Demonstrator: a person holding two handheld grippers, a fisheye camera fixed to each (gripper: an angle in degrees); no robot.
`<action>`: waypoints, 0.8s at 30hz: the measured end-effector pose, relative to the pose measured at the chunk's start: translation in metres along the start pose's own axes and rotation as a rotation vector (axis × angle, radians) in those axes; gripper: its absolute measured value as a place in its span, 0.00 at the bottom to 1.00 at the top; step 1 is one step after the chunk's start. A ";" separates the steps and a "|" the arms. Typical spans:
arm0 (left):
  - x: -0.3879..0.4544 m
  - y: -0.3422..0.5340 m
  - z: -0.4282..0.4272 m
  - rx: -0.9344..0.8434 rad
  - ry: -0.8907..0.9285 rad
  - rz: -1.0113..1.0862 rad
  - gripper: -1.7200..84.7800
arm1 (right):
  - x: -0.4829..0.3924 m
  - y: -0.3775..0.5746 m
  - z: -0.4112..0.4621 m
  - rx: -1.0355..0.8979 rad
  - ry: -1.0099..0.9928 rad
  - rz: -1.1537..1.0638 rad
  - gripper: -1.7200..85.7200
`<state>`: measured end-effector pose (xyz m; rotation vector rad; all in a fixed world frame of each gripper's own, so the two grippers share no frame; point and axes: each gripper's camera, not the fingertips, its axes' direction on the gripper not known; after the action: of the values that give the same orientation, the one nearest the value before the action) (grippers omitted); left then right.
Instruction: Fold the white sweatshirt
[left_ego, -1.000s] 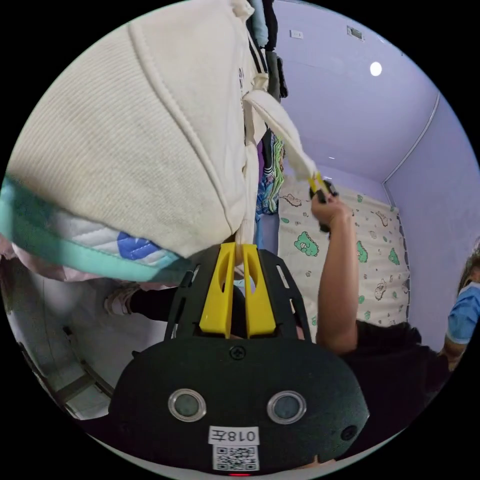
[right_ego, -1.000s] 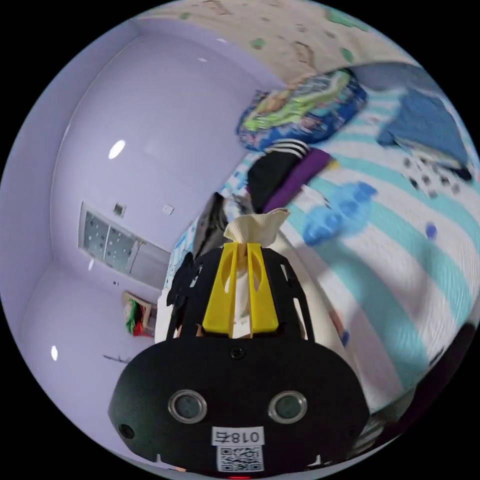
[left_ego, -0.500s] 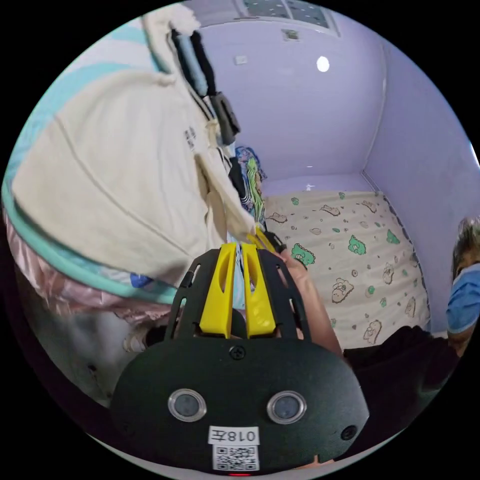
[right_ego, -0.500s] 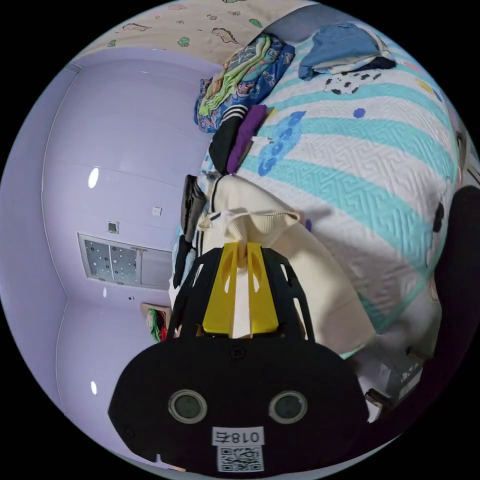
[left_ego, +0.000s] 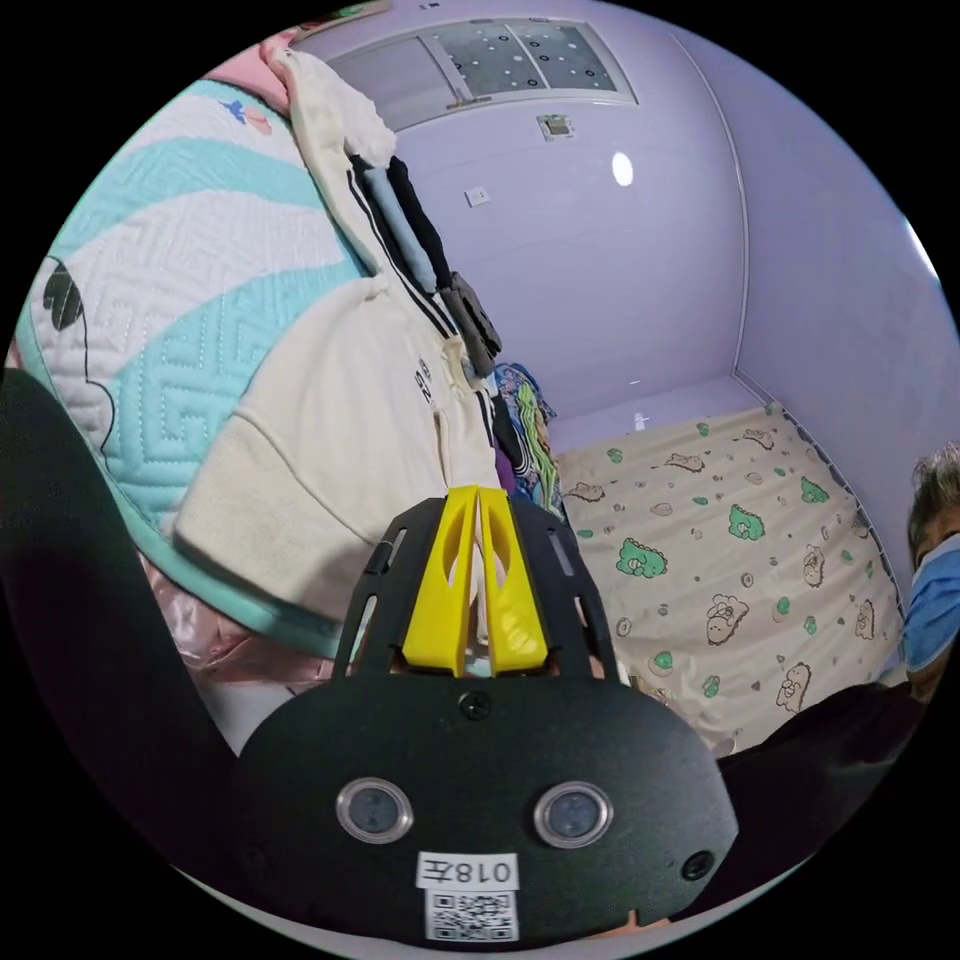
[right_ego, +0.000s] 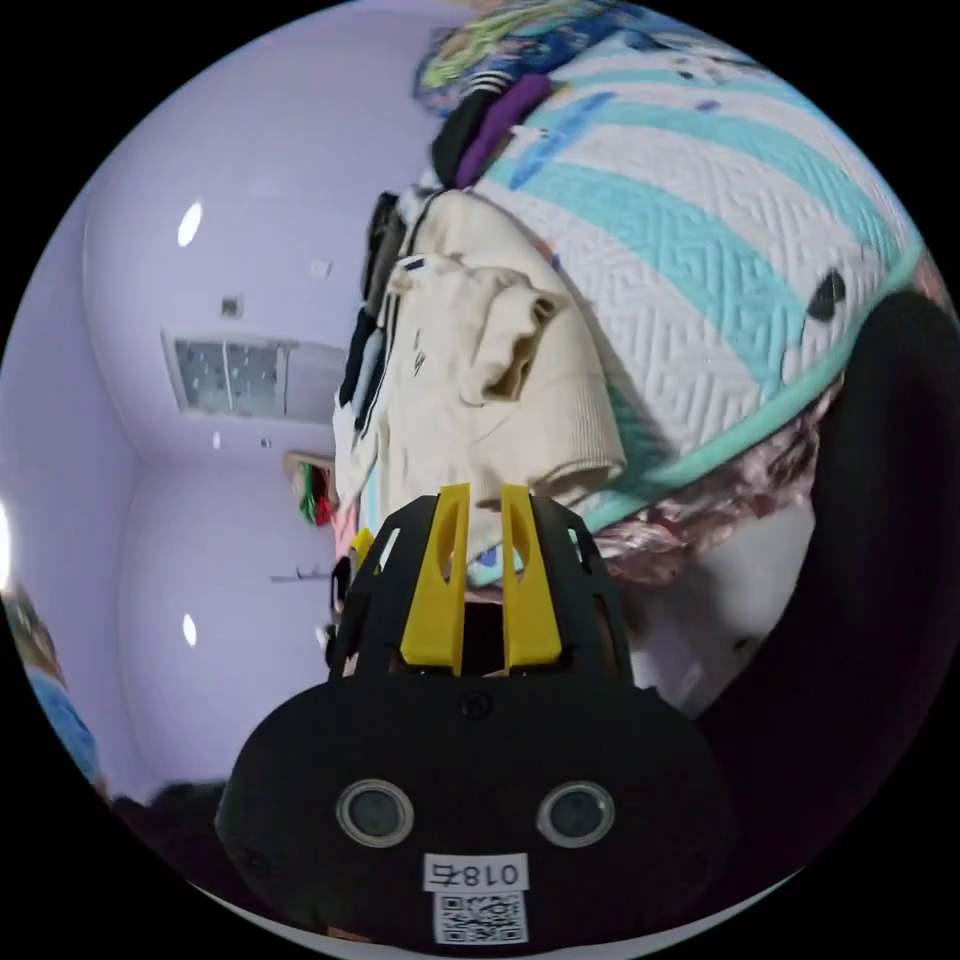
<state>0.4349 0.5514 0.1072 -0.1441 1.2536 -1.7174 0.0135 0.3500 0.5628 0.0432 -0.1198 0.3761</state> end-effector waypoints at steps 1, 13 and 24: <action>0.005 -0.002 -0.001 0.000 0.000 0.017 0.01 | -0.017 0.002 -0.004 0.027 0.064 -0.155 0.08; 0.062 -0.057 -0.056 0.030 -0.475 0.254 0.05 | -0.074 0.008 0.121 -0.144 0.594 -0.721 0.09; -0.002 -0.113 -0.017 -0.411 -0.519 0.115 0.17 | -0.262 0.056 0.242 0.010 0.395 -1.266 0.09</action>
<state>0.3556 0.5639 0.1888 -0.7004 1.1705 -1.1959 -0.2751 0.2911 0.7714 0.0461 0.3036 -0.8806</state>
